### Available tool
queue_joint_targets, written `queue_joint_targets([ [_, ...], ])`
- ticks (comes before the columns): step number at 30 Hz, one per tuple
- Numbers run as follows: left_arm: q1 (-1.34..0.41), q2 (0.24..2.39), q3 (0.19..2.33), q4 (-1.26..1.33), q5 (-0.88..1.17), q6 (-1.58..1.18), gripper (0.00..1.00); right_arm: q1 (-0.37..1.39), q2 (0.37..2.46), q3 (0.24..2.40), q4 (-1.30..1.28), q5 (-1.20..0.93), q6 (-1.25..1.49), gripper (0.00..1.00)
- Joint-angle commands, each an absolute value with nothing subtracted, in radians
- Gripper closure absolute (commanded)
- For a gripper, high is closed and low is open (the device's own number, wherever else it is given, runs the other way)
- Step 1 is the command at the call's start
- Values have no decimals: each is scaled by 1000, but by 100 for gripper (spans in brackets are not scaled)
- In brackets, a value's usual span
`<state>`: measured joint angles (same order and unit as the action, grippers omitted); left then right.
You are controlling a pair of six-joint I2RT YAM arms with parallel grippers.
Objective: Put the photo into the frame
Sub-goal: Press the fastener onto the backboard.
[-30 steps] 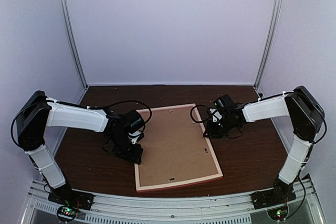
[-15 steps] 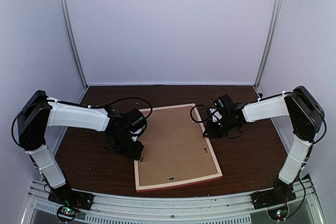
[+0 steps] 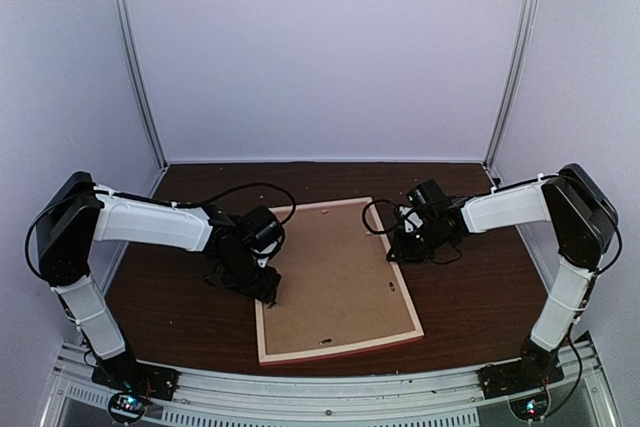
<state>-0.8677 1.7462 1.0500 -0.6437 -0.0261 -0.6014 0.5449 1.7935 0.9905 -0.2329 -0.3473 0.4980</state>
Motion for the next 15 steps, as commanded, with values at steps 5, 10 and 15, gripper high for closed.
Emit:
queue_joint_targets([
  [5, -933, 1776, 988, -623, -2, -664, 35, 549, 1848, 979, -238, -371, 504, 86],
  [10, -943, 1750, 943, -637, -11, -689, 39, 549, 1850, 974, -231, -372, 504, 86],
  [15, -944, 1731, 922, -650, -6, -698, 41, 550, 1858, 963, -215, -377, 509, 86],
])
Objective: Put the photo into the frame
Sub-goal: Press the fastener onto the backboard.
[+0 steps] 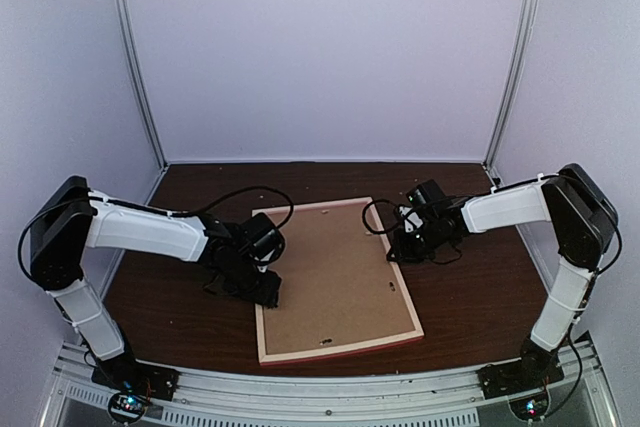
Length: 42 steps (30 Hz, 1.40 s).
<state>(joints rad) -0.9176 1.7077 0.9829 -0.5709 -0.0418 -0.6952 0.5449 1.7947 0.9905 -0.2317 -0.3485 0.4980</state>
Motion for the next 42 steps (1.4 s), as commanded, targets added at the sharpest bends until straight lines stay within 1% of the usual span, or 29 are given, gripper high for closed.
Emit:
queue_joint_targets([
  [1, -947, 1724, 917, -651, -4, -703, 41, 550, 1858, 960, -214, -376, 508, 86],
  [6, -966, 1692, 907, -650, 0, -717, 40, 551, 1859, 957, -209, -376, 511, 86],
  [9, -977, 1686, 907, -650, 36, -722, 40, 550, 1861, 957, -207, -376, 511, 86],
  [13, -981, 1682, 894, -651, 35, -733, 41, 550, 1858, 951, -204, -376, 512, 86],
  [18, -982, 1684, 888, -658, 15, -735, 49, 550, 1854, 946, -201, -377, 512, 86],
  [21, -981, 1693, 893, -658, -20, -734, 52, 550, 1850, 942, -201, -379, 514, 86],
  [28, -980, 1712, 886, -639, -16, -736, 60, 551, 1843, 938, -204, -377, 511, 86],
  [34, -972, 1702, 849, -598, 0, -758, 63, 550, 1844, 937, -201, -376, 512, 86],
  [42, -937, 1680, 779, -463, 137, -801, 66, 551, 1846, 939, -202, -379, 509, 86],
])
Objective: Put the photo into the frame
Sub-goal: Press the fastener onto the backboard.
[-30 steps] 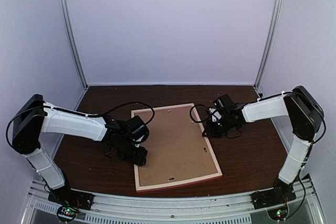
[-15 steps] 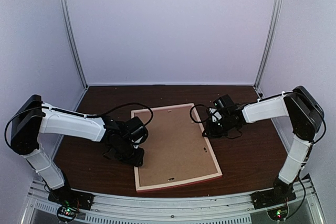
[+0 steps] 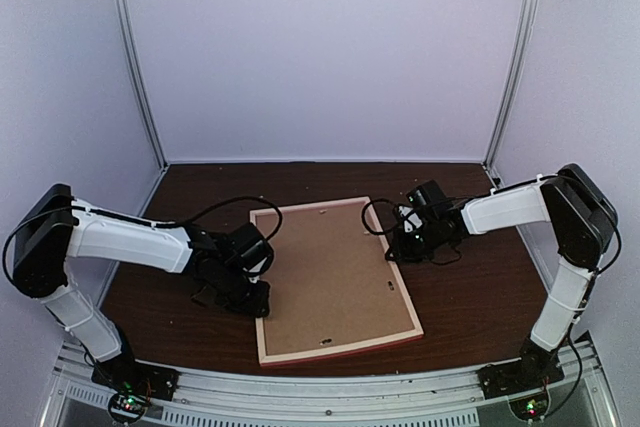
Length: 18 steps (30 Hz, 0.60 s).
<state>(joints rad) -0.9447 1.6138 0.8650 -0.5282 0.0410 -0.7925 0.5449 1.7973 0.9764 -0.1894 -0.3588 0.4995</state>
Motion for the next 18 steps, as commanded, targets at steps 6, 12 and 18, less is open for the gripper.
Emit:
queue_joint_targets([
  [6, -930, 1650, 798, -453, 166, -797, 53, 550, 1849, 936, -199, -381, 509, 86],
  [12, -914, 1611, 802, -484, 150, -792, 45, 550, 1850, 936, -197, -383, 508, 86],
  [18, -884, 1559, 789, -490, 153, -790, 45, 551, 1851, 940, -201, -382, 508, 86],
])
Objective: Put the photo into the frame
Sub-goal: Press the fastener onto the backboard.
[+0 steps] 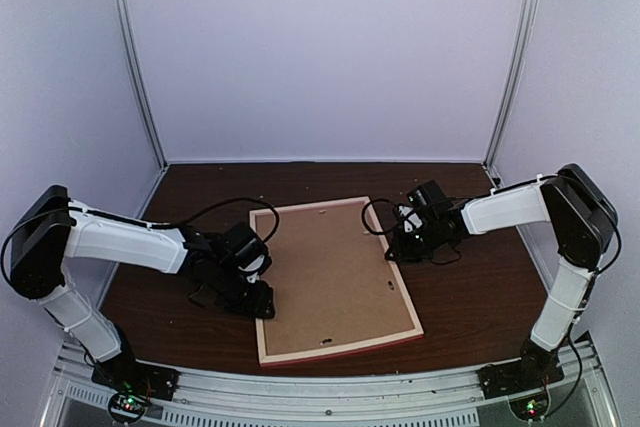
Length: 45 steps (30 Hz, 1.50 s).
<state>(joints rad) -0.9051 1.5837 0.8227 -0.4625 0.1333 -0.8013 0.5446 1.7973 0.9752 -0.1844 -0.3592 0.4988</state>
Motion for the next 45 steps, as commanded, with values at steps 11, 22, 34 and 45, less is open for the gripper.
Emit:
queue_joint_targets([
  [11, -830, 1543, 751, -424, 220, -796, 51, 551, 1852, 948, -208, -385, 507, 86],
  [22, -810, 1567, 737, -404, 228, -795, 57, 550, 1849, 947, -212, -382, 506, 86],
  [34, -813, 1623, 732, -424, 199, -763, 61, 551, 1858, 940, -200, -389, 512, 86],
  [45, -837, 1605, 742, -514, 103, -736, 65, 551, 1870, 942, -191, -394, 514, 86],
])
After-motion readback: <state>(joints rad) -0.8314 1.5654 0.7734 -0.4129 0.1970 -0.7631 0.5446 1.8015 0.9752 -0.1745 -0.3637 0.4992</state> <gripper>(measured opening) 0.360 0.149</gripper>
